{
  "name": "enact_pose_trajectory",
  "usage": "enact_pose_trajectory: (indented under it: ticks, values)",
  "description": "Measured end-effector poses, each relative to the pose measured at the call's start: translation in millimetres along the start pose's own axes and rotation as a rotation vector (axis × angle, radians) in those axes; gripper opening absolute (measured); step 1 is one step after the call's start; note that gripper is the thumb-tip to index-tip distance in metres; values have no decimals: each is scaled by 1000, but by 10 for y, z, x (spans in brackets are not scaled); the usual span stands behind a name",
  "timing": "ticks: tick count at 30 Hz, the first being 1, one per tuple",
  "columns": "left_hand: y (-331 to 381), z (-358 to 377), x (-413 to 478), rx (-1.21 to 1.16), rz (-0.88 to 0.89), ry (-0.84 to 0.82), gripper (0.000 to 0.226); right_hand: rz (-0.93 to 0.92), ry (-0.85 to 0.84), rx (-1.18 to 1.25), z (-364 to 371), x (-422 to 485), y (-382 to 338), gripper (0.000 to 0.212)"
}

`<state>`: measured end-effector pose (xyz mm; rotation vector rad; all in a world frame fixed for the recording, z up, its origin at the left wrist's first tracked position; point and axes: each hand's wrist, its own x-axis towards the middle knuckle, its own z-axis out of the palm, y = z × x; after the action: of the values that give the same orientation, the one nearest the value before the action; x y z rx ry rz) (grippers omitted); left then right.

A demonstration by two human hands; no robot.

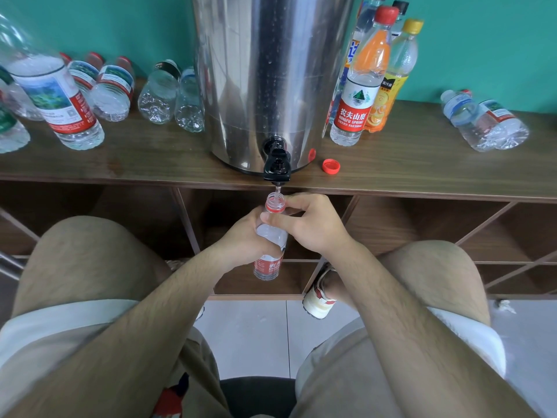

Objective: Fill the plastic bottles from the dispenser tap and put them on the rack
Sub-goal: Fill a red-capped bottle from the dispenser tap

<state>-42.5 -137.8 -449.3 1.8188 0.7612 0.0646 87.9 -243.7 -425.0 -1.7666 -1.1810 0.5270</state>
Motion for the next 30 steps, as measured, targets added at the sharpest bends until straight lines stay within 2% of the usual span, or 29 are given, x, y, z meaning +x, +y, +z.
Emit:
enact_pose_trajectory:
  ticks: [30]
  values:
    - [64,3,-62,-3,-17,16,85,5,-4,44,7,16,27,24]
